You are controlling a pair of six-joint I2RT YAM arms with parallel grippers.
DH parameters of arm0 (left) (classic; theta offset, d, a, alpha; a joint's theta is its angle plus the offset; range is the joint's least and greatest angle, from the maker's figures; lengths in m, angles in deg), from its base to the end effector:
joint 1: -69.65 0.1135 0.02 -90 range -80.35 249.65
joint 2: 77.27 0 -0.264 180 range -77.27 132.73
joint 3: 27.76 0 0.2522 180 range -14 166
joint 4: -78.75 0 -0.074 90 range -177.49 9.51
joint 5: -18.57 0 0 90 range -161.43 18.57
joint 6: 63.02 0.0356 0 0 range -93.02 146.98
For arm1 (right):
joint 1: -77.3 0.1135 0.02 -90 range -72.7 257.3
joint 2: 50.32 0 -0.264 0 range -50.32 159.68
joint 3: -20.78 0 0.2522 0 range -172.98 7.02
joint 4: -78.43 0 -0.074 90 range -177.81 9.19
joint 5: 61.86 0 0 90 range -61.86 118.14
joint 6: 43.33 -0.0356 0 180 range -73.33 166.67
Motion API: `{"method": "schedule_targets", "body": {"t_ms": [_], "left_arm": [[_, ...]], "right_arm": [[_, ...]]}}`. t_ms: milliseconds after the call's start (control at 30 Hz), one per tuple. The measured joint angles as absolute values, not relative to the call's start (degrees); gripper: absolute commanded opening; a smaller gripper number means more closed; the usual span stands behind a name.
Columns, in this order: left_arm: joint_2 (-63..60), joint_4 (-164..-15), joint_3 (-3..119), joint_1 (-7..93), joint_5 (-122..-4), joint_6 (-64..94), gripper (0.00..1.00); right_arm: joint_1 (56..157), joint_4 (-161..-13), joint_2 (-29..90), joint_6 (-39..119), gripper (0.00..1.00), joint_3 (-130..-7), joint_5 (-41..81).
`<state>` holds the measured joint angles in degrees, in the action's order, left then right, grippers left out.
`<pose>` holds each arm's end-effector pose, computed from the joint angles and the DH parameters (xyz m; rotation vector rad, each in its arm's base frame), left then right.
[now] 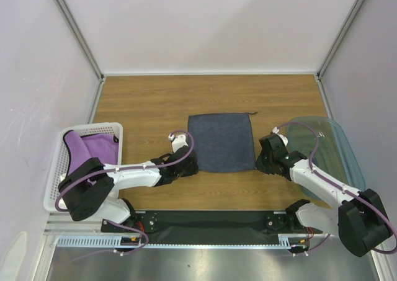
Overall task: Fold and stack the towels
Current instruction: Flatten out the crumpled towel
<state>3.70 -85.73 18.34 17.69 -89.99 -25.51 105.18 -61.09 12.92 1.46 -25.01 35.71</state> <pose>0.1656 -0.1932 0.1470 -0.1545 2.4341 -0.4494 0.1788 0.0893 0.1810 0.4404 2.5616 0.3066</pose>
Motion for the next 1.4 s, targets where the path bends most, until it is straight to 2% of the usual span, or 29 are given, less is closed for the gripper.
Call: {"method": "schedule_targets", "body": {"t_ms": [200, 233, 300, 567, 1000, 1067, 1100, 1233, 1400], "left_arm": [[4.86, -86.95, 18.32, 17.69, -89.18, -25.77, 0.13], [4.99, -87.13, 18.32, 17.69, -89.16, -25.93, 0.05], [5.19, -87.37, 18.23, 17.69, -89.21, -26.17, 0.0], [3.42, -86.12, 17.46, 17.69, -89.56, -25.93, 0.0], [-11.18, -73.47, 14.84, 17.69, -90.71, -25.4, 0.0], [-12.49, -70.85, 14.95, 17.69, -90.69, -24.86, 0.08], [-12.93, -69.43, 15.3, 17.69, -90.74, -24.33, 0.17], [-11.79, -64.9, 21.31, 17.99, -92.0, -20.38, 0.34], [-1.89, -68.57, 34.6, 22.73, -91.5, -13.47, 0.34]], "right_arm": [[105.14, -61.09, 12.92, 1.46, 0.0, -25.01, 35.71], [105.14, -61.09, 12.92, 1.46, 0.0, -25.01, 35.71], [105.14, -61.09, 12.92, 1.44, 0.0, -25.01, 35.71], [105.03, -60.98, 12.92, 1.46, 0.0, -25.01, 35.71], [105.05, -56.7, 8.47, 1.03, 0.0, -23.5, 35.49], [105.05, -55.17, 7.02, 0.79, 0.0, -22.3, 35.43], [105.05, -54.51, 6.43, 0.68, 0.0, -21.58, 35.43], [104.92, -52.94, 5.93, 0.09, 0.0, -19.33, 35.19], [104.24, -53.16, 8.86, -0.18, 0.0, -19.48, 34.79]]}}
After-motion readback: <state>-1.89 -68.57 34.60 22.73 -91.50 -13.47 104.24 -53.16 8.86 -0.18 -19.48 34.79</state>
